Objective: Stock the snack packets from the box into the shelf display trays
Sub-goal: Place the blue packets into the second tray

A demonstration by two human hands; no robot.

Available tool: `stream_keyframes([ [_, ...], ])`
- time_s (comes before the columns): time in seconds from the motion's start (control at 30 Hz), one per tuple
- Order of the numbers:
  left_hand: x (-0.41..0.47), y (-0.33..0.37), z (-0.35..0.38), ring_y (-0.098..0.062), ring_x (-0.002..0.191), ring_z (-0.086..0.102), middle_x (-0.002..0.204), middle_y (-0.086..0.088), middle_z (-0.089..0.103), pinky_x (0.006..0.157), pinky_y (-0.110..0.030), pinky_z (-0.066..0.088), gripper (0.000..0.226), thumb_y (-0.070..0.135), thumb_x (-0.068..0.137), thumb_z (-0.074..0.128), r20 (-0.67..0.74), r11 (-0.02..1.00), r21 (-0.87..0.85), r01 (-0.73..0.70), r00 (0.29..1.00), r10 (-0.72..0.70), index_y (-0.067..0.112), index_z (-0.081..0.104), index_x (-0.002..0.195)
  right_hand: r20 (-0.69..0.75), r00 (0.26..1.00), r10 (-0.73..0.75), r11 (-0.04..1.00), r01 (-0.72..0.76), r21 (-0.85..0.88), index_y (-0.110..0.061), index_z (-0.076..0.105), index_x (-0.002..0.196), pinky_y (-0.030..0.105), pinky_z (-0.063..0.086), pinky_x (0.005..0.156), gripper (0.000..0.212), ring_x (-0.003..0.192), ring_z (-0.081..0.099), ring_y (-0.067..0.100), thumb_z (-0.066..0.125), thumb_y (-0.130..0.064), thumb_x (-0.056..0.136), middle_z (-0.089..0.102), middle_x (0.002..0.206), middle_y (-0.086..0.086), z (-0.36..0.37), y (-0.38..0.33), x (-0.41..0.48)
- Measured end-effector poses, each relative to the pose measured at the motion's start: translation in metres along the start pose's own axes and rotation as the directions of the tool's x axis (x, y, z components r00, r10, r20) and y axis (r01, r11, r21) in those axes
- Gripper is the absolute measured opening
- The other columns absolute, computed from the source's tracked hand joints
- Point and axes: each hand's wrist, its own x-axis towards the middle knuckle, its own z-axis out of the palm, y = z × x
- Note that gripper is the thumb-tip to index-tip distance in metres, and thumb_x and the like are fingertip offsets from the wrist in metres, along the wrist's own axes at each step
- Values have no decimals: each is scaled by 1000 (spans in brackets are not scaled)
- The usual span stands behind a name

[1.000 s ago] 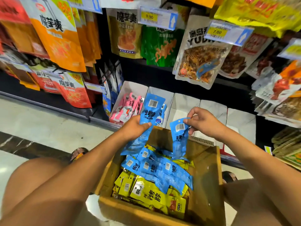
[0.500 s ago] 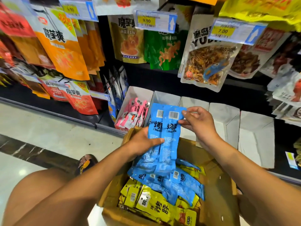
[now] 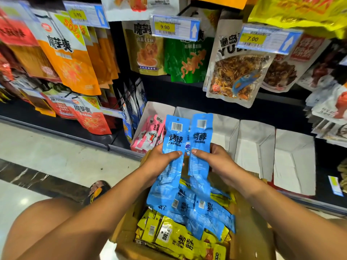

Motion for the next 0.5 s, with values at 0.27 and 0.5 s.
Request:
stream_keyframes([
  [0.27, -11, 17, -2, -37, 94, 74, 109, -15, 70, 93, -65, 54, 44, 47, 103, 52, 115, 872, -431, 233, 972, -203, 12, 59, 129, 46, 974, 221, 916, -224, 333, 1, 68, 101, 45, 54, 94, 25, 96, 70, 24, 61, -19, 86, 73, 101, 12, -11, -7, 3],
  [0.5, -5, 19, -14, -18, 55, 47, 77, -6, 60, 51, -25, 30, 70, 79, 92, 38, 61, 878, -401, 261, 964, -259, 12, 56, 101, 79, 969, 235, 908, -247, 339, -10, 62, 104, 31, 54, 61, 47, 63, 57, 16, 82, -41, 75, 57, 77, 4, -13, -9, 5],
])
